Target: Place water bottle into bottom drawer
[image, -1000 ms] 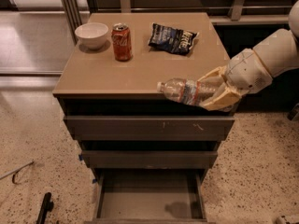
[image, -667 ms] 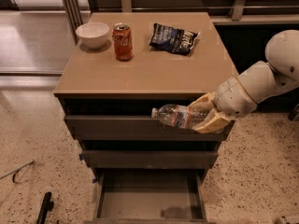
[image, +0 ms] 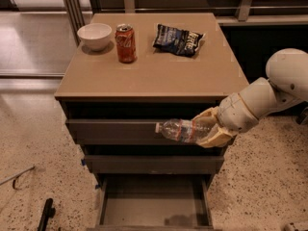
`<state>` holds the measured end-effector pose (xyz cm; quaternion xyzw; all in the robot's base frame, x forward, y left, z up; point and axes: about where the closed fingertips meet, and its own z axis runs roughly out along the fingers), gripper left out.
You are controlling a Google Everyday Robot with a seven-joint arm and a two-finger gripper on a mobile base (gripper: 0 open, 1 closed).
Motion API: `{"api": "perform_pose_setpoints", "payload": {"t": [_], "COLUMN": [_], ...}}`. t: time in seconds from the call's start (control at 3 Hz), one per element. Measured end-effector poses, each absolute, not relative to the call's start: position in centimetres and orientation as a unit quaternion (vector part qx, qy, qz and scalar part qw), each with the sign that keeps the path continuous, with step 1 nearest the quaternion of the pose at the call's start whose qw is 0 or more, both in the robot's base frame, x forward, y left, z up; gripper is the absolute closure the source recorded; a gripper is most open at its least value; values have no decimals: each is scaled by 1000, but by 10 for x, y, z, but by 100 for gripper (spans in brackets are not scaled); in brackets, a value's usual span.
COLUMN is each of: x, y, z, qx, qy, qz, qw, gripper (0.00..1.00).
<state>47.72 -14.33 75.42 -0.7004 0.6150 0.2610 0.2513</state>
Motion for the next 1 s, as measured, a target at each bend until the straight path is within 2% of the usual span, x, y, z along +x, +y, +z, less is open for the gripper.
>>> {"api": "perform_pose_setpoints", "payload": {"t": [0.67, 1.0], "x": [441, 441], "y": [-122, -122], "z": [586, 586], "qx": [-714, -714], "qy": [594, 594], "qz": [285, 285], "qw": [236, 236], "gripper": [100, 100]}}
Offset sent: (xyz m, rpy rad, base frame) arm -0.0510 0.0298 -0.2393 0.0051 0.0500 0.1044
